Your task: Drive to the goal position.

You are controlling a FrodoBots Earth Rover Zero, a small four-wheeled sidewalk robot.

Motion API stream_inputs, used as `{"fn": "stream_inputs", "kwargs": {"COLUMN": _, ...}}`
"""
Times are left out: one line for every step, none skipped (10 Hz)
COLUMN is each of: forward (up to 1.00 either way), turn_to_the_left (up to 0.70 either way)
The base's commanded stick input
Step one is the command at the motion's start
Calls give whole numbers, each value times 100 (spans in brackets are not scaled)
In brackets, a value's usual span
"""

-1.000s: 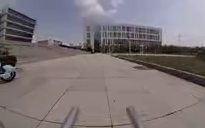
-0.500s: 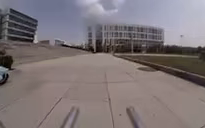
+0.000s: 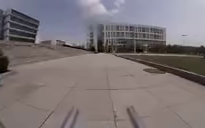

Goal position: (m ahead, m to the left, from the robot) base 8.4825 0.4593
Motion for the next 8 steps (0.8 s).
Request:
{"fn": "stream_inputs", "kwargs": {"forward": 70, "turn_to_the_left": 0}}
{"fn": "stream_inputs", "kwargs": {"forward": 70, "turn_to_the_left": 0}}
{"fn": "stream_inputs", "kwargs": {"forward": 70, "turn_to_the_left": 0}}
{"fn": "stream_inputs", "kwargs": {"forward": 70, "turn_to_the_left": 0}}
{"fn": "stream_inputs", "kwargs": {"forward": 70, "turn_to_the_left": 0}}
{"fn": "stream_inputs", "kwargs": {"forward": 70, "turn_to_the_left": 0}}
{"fn": "stream_inputs", "kwargs": {"forward": 70, "turn_to_the_left": 0}}
{"fn": "stream_inputs", "kwargs": {"forward": 70, "turn_to_the_left": 0}}
